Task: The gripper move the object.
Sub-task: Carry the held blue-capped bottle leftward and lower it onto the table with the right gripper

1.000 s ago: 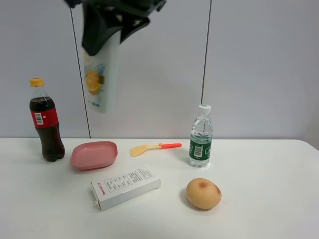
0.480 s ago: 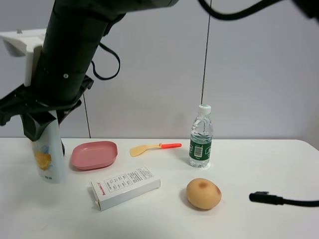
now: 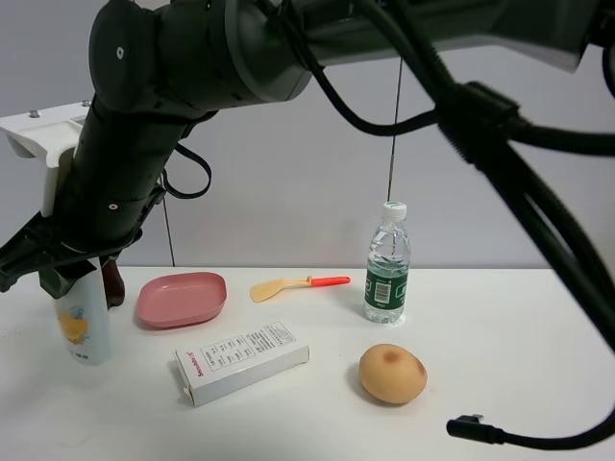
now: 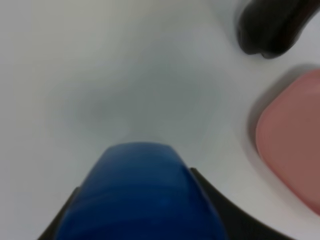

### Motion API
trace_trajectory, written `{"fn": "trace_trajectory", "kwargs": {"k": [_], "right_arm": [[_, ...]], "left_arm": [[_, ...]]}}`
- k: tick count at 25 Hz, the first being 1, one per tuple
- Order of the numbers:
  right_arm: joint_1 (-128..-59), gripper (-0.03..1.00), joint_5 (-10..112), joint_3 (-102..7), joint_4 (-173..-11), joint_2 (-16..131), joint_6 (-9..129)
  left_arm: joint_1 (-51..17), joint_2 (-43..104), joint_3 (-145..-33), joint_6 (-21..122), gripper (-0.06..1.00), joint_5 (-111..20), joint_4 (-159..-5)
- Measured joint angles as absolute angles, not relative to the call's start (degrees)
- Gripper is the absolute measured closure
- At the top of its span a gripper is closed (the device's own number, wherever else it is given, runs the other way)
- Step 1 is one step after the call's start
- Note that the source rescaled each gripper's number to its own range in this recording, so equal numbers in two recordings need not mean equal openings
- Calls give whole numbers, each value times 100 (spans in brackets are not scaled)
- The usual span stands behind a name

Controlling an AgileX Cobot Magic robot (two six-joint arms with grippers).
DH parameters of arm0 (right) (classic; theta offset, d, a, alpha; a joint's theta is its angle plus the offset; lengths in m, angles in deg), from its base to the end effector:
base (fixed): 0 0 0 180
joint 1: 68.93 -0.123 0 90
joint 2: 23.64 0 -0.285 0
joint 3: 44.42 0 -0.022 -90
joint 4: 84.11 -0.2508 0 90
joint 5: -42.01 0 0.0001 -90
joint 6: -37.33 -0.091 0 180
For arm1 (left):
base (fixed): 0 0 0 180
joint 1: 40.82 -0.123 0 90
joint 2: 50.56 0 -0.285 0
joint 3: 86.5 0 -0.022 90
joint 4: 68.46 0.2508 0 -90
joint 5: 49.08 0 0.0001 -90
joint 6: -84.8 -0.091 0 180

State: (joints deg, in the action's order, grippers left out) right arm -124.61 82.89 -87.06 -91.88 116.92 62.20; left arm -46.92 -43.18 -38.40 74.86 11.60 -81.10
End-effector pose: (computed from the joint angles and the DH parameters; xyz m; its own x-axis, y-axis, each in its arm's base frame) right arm 0.2930 0.4435 0.2233 -0.1213 -0.7522 -0.6477 -0.9466 0.2840 -0.1526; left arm -0.0060 -0.0181 0.2812 -0.4238 0.0180 -0.9056 0.0942 0.9953 -0.0243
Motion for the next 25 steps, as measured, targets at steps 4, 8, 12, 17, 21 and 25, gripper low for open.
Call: {"fn": "trace_trajectory", "kwargs": {"k": [4, 8, 12, 17, 21, 25], "right_arm": [[-12461, 97, 8262, -8706, -9065, 11871, 6220], [-12461, 97, 8275, -8706, -9074, 11985, 6220], [-12461, 97, 8322, -8706, -9074, 11998, 6220], [-12461, 97, 8284, -8711, -9084, 12162, 6220], [-12461, 97, 8240, -8711, -9084, 12258, 6220], [-12461, 97, 8210, -8711, -9091, 12265, 6215]], "left_arm": [[-4692, -4318, -3840, 7486, -6, 1160, -8110], [-4692, -4318, -3840, 7486, -6, 1160, -8110], [-4692, -4318, -3840, 7486, -6, 1160, -8110], [-4692, -4318, -3840, 7486, -6, 1160, -8110], [-4692, -4318, -3840, 7486, -6, 1160, -8110], [-4692, -4318, -3840, 7486, -6, 1160, -8110]]}}
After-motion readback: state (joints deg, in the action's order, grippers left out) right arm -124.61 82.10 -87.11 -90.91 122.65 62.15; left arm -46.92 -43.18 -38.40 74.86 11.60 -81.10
